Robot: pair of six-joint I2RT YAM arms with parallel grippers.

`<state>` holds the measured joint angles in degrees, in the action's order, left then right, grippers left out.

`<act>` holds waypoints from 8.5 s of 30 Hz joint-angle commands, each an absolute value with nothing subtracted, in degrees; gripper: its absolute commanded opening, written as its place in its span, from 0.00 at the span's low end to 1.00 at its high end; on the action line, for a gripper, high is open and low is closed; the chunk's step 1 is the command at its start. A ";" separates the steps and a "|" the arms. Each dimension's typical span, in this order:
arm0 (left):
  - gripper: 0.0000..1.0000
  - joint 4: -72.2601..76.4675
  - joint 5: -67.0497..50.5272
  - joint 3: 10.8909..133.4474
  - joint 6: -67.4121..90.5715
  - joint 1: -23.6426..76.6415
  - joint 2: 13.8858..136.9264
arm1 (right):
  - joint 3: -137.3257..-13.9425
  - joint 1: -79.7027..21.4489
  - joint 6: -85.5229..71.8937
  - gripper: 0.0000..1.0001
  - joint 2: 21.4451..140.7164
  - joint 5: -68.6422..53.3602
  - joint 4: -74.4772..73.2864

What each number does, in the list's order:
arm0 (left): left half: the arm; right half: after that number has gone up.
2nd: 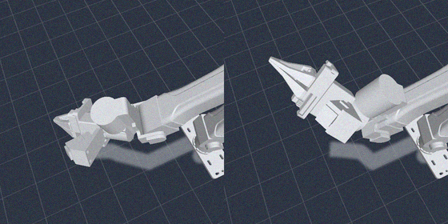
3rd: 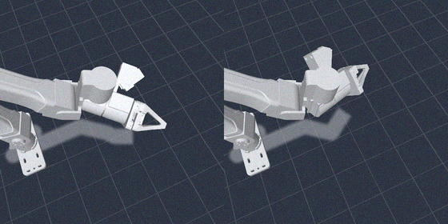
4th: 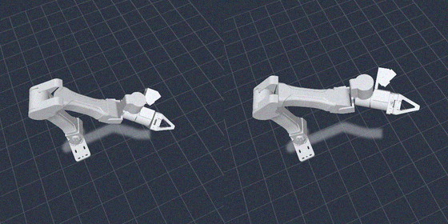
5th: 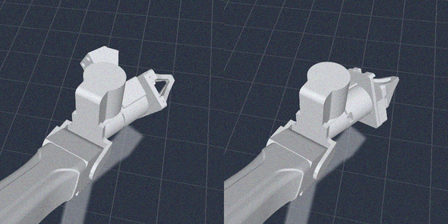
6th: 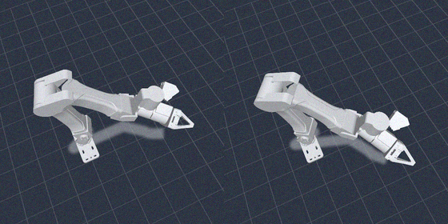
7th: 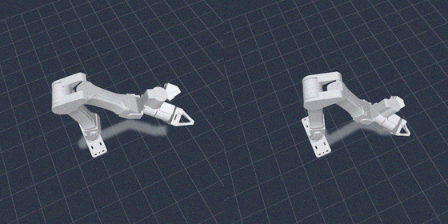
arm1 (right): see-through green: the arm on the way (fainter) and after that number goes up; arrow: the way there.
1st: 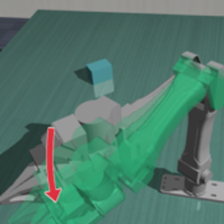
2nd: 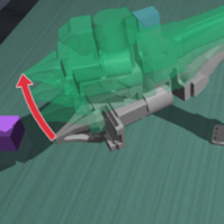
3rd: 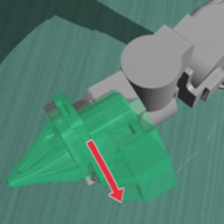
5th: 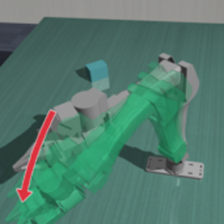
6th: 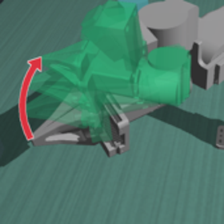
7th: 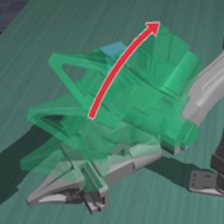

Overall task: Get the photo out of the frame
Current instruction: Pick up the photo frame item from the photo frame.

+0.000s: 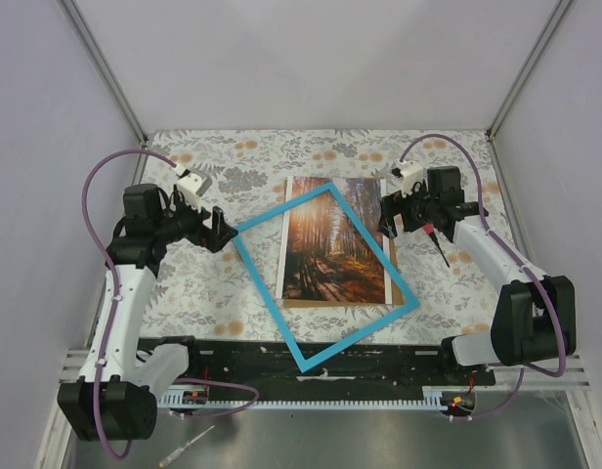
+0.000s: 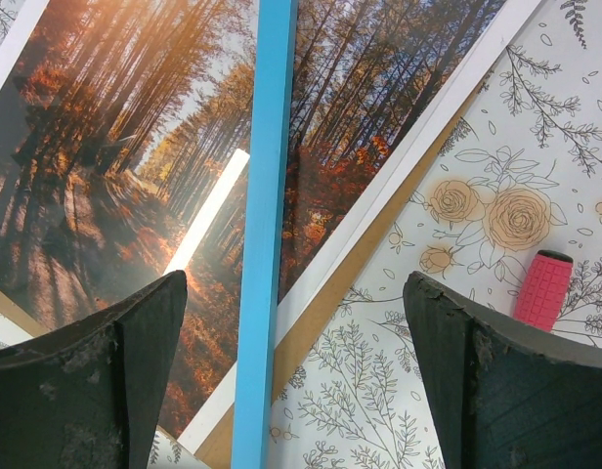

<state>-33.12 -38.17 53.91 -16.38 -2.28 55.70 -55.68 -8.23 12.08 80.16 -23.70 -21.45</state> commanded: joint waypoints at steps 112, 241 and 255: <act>0.99 -19.69 -19.07 46.67 -20.21 -6.15 66.71 | -50.54 1.32 8.17 0.98 74.71 -27.51 -14.24; 0.84 -37.35 -12.57 83.93 -13.18 9.23 107.84 | -59.41 -19.16 18.37 0.44 95.63 -21.71 -26.19; 0.84 -34.54 -0.98 84.81 -15.38 12.30 112.41 | -59.24 -19.16 18.54 0.46 94.39 -22.23 -26.37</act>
